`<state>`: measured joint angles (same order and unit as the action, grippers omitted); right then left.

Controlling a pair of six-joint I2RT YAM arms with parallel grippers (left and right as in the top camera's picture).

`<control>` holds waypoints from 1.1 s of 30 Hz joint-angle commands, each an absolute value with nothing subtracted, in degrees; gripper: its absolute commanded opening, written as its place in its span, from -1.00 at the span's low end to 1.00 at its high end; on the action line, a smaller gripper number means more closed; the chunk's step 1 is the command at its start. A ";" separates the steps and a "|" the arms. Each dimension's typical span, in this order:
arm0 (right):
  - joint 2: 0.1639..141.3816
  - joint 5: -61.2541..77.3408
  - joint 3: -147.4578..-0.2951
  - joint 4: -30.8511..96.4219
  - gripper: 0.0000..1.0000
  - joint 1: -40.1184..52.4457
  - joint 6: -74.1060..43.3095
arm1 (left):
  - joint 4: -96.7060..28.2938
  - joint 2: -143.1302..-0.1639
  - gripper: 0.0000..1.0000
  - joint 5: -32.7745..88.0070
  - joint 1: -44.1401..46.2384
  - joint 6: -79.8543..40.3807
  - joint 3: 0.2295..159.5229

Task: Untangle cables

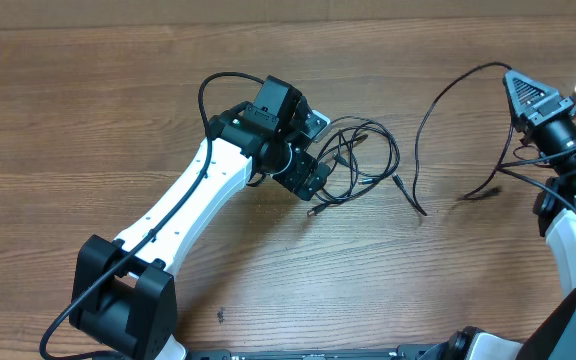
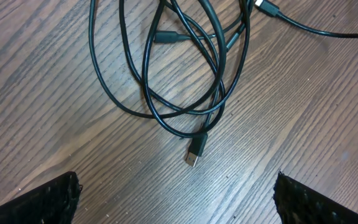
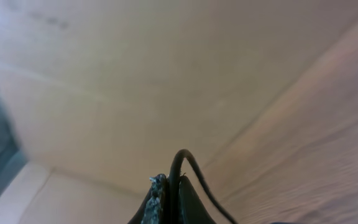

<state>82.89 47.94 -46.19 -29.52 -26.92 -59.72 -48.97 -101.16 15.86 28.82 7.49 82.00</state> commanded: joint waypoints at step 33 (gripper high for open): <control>100.03 -5.54 -46.85 -32.45 -0.92 -49.04 -26.52 | -48.80 -101.14 0.99 16.58 28.91 7.05 81.73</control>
